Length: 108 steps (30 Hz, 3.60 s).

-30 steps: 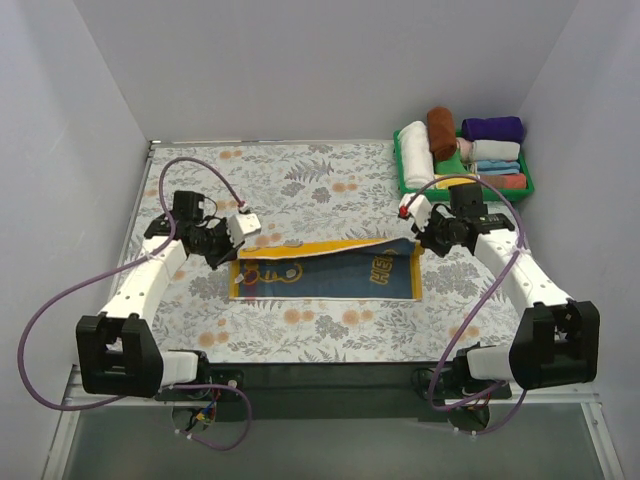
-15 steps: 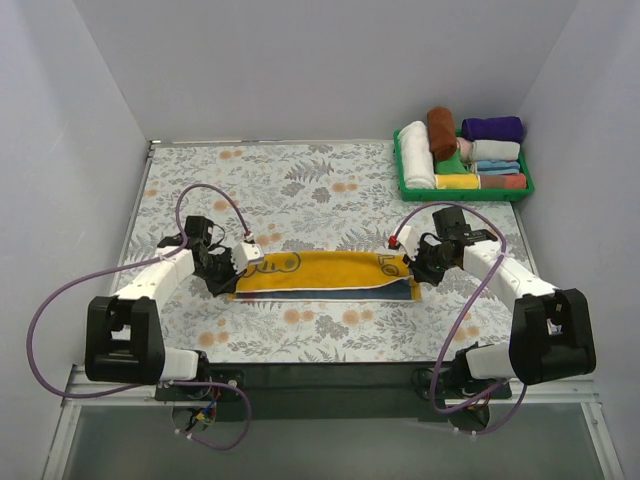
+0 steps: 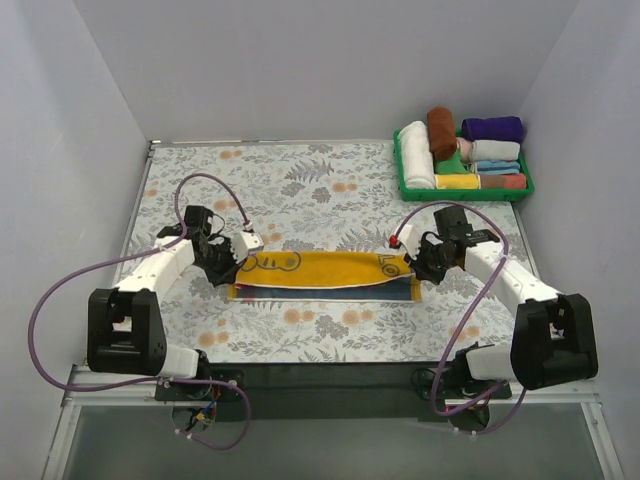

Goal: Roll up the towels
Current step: Fold the towel

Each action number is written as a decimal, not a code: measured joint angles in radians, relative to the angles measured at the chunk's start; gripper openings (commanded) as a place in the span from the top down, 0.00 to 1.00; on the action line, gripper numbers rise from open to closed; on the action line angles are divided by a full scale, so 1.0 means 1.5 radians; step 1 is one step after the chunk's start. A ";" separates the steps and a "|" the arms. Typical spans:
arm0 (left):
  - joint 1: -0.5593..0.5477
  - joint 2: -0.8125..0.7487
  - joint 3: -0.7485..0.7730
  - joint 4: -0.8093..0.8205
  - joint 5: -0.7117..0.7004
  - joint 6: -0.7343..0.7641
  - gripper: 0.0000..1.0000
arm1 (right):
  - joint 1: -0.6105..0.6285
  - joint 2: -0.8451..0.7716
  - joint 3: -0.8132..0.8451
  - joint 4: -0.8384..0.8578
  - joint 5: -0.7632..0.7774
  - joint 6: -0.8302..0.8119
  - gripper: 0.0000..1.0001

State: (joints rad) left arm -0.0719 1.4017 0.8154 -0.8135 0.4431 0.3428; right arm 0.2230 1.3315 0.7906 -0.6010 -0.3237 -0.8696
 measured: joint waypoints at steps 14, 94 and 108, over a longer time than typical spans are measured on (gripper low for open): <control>0.012 -0.025 0.073 -0.052 0.009 0.027 1.00 | 0.000 -0.061 -0.003 -0.017 0.010 -0.028 0.99; 0.028 0.121 0.163 0.043 0.095 -0.176 0.93 | 0.054 0.197 0.200 -0.069 -0.003 0.159 0.77; 0.028 0.196 0.097 0.127 0.023 -0.225 0.96 | 0.057 0.255 0.163 -0.018 0.039 0.187 0.77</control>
State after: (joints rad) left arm -0.0299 1.6962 0.9615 -0.6224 0.4770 0.0055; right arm 0.3084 1.7138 1.0351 -0.6277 -0.2649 -0.5892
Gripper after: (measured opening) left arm 0.032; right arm 0.229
